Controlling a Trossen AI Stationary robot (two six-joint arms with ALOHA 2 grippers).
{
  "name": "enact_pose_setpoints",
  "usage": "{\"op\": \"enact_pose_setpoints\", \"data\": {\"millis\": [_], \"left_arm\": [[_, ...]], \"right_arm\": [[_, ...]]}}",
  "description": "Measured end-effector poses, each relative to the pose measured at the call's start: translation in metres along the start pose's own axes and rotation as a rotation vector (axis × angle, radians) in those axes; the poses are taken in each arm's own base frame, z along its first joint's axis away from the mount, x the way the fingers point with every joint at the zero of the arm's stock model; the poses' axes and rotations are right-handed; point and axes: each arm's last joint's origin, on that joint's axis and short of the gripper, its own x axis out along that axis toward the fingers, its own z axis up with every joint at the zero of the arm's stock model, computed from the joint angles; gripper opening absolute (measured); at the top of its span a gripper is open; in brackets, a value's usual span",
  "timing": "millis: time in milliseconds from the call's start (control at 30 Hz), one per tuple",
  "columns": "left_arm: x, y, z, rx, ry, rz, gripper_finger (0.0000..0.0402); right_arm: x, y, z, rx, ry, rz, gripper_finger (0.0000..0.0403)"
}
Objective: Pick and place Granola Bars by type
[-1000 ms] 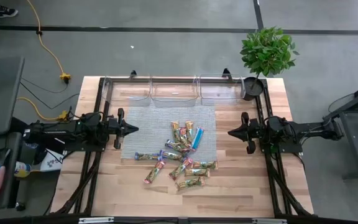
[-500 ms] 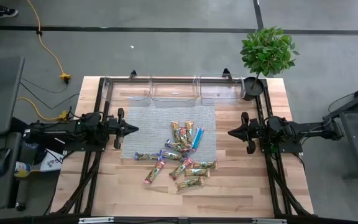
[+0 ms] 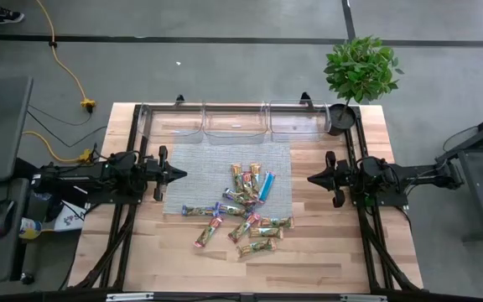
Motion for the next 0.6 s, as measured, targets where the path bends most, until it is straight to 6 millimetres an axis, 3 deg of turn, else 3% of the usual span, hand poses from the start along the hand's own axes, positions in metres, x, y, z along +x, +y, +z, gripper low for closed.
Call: {"op": "enact_pose_setpoints", "data": {"millis": [167,433,600], "left_arm": [[0.0000,-0.0001,0.0003,-0.022,-0.003,-0.003,0.0017],[0.0000,-0.0013,0.0006,-0.323,0.000,-0.047,0.0017],[0.0000,-0.0013,0.0005,-0.389,0.002,-0.046,0.0017]], "right_arm": [[0.0000,0.0000,0.0000,0.000,0.000,0.000,0.0000],[0.0000,0.0000,0.0001,0.000,0.000,0.000,0.0000],[0.0000,0.0000,0.0002,0.000,-0.001,0.000,0.0000]]}}
